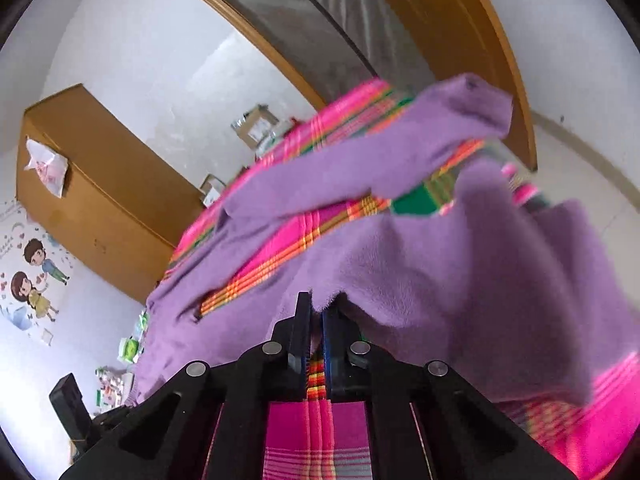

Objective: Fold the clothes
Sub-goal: 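Drag the garment fabric with the right gripper toward the left gripper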

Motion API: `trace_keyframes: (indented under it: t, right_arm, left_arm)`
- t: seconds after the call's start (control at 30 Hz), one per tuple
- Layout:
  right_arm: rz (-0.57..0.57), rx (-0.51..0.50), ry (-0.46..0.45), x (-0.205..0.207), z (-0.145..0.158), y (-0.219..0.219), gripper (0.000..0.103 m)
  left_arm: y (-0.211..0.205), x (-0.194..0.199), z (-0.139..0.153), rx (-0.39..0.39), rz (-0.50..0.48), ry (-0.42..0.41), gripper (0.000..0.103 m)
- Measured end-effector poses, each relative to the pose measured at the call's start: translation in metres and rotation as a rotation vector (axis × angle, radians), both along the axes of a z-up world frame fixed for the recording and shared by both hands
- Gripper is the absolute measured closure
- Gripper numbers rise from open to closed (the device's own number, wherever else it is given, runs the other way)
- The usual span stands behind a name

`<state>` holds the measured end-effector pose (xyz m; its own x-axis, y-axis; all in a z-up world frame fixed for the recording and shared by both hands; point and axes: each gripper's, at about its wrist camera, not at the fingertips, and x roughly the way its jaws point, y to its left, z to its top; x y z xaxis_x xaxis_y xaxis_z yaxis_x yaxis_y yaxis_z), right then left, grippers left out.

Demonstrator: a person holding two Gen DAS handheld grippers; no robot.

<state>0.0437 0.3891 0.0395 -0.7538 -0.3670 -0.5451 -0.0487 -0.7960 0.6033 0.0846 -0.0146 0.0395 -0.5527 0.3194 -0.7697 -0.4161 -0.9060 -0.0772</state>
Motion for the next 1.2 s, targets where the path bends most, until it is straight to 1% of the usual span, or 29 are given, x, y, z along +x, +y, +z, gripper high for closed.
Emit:
trace_keyframes:
  t: [0.17,0.2,0.27,0.47,0.57,0.63,0.7,0.77,0.83,0.9,0.93,0.97,1.0,1.03,1.07,1.13,1.2]
  right_arm:
    - [-0.022,0.013,0.060,0.027,0.023,0.022,0.098]
    - [-0.023,0.019,0.062,0.031,0.026,0.024,0.098]
    - [-0.022,0.041,0.054,0.036,0.029,0.024,0.098]
    - [-0.028,0.087,-0.006,0.056,0.015,0.024,0.098]
    - [-0.044,0.146,-0.041,0.061,0.002,0.023,0.098]
    - [-0.049,0.191,-0.062,0.064,-0.006,0.019,0.098]
    - [-0.050,0.233,-0.082,0.063,-0.013,0.015,0.098]
    - [-0.048,0.269,-0.093,0.063,-0.017,0.011,0.098]
    - [-0.051,0.276,-0.085,0.064,-0.018,0.009,0.098]
    - [-0.055,0.267,-0.078,0.064,-0.017,0.009,0.098]
    - [-0.056,0.263,-0.077,0.063,-0.017,0.009,0.098]
    - [-0.057,0.262,-0.078,0.063,-0.017,0.009,0.098]
    - [-0.058,0.264,-0.079,0.062,-0.016,0.008,0.098]
    - [-0.058,0.268,-0.080,0.063,-0.016,0.006,0.098]
    - [-0.057,0.272,-0.080,0.063,-0.016,0.005,0.098]
    - [-0.061,0.275,-0.078,0.063,-0.014,0.003,0.098]
    - [-0.064,0.272,-0.078,0.064,-0.013,0.002,0.098]
  left_arm:
    - [0.000,0.018,0.017,0.017,-0.048,0.022,0.097]
    - [0.001,0.022,0.020,0.010,-0.058,0.031,0.101]
    - [0.001,0.027,0.020,0.003,-0.065,0.032,0.103]
    - [-0.003,0.038,0.011,-0.007,-0.064,0.013,0.103]
    - [-0.005,0.043,0.007,-0.012,-0.064,0.003,0.103]
    - [-0.010,0.044,0.004,-0.006,-0.043,-0.008,0.102]
    - [-0.023,0.043,0.001,0.013,0.007,-0.020,0.101]
    - [-0.047,0.042,0.001,0.051,0.084,-0.037,0.101]
    - [-0.074,0.044,0.001,0.087,0.172,-0.043,0.097]
    - [-0.107,0.045,0.002,0.134,0.281,-0.053,0.096]
    - [-0.125,0.046,0.002,0.161,0.340,-0.058,0.093]
    - [-0.142,0.048,0.002,0.191,0.399,-0.059,0.087]
    - [-0.159,0.050,0.002,0.218,0.453,-0.060,0.084]
    - [-0.172,0.051,0.001,0.241,0.495,-0.063,0.078]
    - [-0.185,0.051,0.000,0.265,0.537,-0.067,0.075]
    - [-0.206,0.052,-0.005,0.310,0.613,-0.080,0.073]
    - [-0.223,0.052,-0.012,0.375,0.661,-0.105,0.070]
